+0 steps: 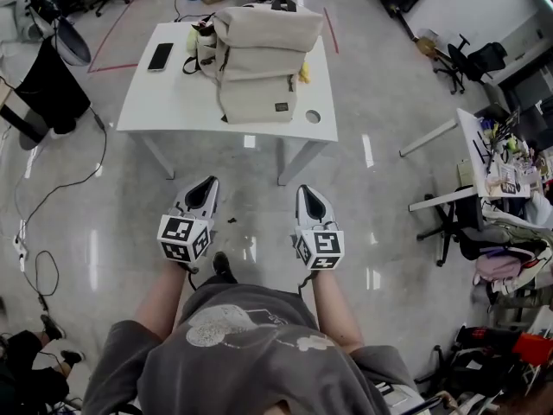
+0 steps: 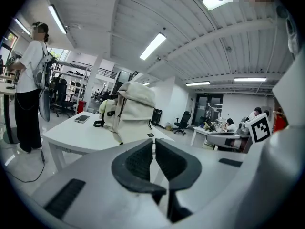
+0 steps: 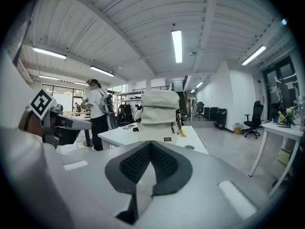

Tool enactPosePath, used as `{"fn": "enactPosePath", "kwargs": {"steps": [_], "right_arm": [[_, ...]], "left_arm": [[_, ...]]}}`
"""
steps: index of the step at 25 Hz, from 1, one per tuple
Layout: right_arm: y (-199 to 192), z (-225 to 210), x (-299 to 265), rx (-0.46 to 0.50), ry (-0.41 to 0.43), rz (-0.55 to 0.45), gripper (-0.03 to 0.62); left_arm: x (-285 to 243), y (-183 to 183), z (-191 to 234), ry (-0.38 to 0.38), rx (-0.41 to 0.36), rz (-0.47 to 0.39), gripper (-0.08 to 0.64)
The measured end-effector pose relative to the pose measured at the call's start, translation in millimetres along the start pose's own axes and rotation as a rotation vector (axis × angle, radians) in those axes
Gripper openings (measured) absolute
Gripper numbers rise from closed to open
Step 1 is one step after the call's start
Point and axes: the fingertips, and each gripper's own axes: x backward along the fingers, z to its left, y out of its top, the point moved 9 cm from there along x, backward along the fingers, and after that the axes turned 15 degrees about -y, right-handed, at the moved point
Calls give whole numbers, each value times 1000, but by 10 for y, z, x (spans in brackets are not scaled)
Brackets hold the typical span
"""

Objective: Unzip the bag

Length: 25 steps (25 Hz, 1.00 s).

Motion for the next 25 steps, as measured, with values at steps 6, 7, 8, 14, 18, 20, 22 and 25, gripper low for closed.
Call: {"fn": "enactPosePath", "kwargs": {"steps": [6,7,8,14,18,20,22,25], "right_arm": [[-183,-414,467,-6,9,12,-2],[-208,-478,556,-5,14,12,-2],[-234,-546,646,-3,19,12,-2],[-435,-951,1157,8,52,25,-2],[-515,-1093,1439,22,78,33,-2],[-535,-1135,1567,32,89,34,-2],[-558,-1173,1674,41,96,34,-2],[-620,-1228,1760,45,105,41,-2]], "left_arm": [[-65,-71,-580,11,-19,-14,25],[-62,-97,-689,15,-19,-12,25],[-57,-128,-801,20,-18,-11,25],[13,-342,-1493,50,-20,-10,23],[128,-448,-1873,70,-18,-11,23],[192,-502,-2009,82,-14,-5,23],[243,-554,-2101,97,0,-5,22],[256,-622,-2184,109,14,-8,21]]}}
